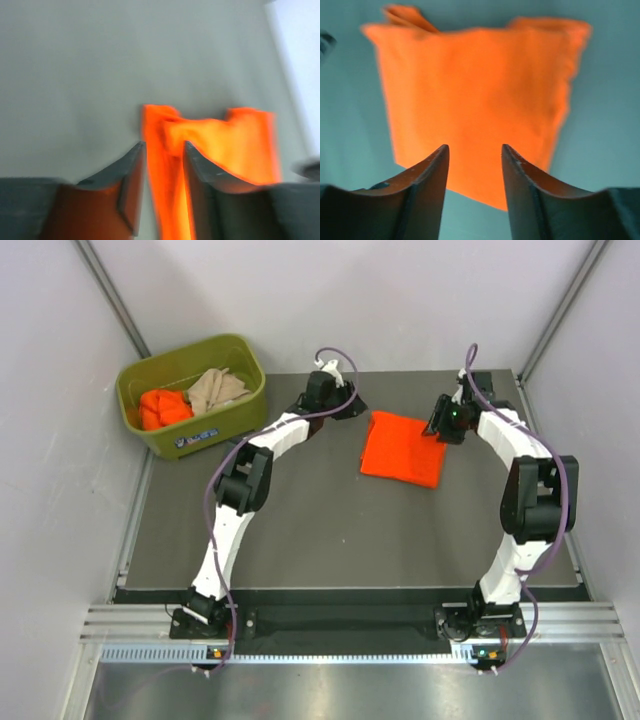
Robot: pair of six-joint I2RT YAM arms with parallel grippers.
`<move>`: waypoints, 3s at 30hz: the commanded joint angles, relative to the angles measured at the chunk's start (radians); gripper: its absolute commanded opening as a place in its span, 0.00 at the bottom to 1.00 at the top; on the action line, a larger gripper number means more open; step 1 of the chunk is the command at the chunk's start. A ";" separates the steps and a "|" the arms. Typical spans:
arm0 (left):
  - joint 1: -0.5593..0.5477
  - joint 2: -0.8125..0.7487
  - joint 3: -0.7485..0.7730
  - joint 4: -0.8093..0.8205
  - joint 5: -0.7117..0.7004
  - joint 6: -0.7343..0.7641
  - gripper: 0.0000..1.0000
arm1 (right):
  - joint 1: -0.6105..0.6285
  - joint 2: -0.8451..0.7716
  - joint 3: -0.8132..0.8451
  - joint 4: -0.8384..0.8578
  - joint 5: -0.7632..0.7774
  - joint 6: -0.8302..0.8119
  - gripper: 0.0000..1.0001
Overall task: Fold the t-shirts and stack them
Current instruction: Fold the tshirt
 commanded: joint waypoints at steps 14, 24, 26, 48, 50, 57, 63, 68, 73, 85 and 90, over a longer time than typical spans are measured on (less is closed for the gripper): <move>-0.044 0.116 -0.011 0.559 0.377 -0.574 0.00 | -0.092 0.230 -0.055 0.611 -0.393 0.333 0.01; 0.022 0.379 0.215 0.554 0.276 -0.675 0.00 | -0.216 0.380 -0.147 0.773 -0.428 0.374 0.00; 0.030 0.427 0.280 0.560 0.262 -0.704 0.00 | -0.228 0.397 -0.144 0.803 -0.443 0.399 0.01; 0.002 0.147 0.158 0.386 0.285 -0.518 0.00 | -0.259 0.285 -0.116 0.937 -0.552 0.632 0.15; -0.015 0.148 0.156 0.408 0.266 -0.539 0.00 | -0.259 0.269 -0.125 0.948 -0.548 0.650 0.15; -0.087 0.290 0.239 0.559 0.206 -0.672 0.00 | -0.257 0.313 -0.147 1.032 -0.539 0.699 0.13; -0.116 0.430 0.329 0.620 0.047 -0.763 0.00 | -0.268 0.359 -0.163 1.067 -0.516 0.707 0.10; -0.114 0.447 0.328 0.556 -0.050 -0.744 0.00 | -0.294 0.411 -0.188 1.093 -0.496 0.712 0.09; -0.104 0.449 0.320 0.516 -0.071 -0.761 0.00 | -0.322 0.448 -0.181 1.077 -0.476 0.699 0.09; -0.084 0.188 0.123 0.403 0.195 -0.607 0.00 | -0.334 0.315 -0.003 0.702 -0.543 0.497 0.19; -0.071 0.084 0.070 0.329 0.242 -0.543 0.00 | -0.326 0.161 -0.030 0.526 -0.534 0.356 0.24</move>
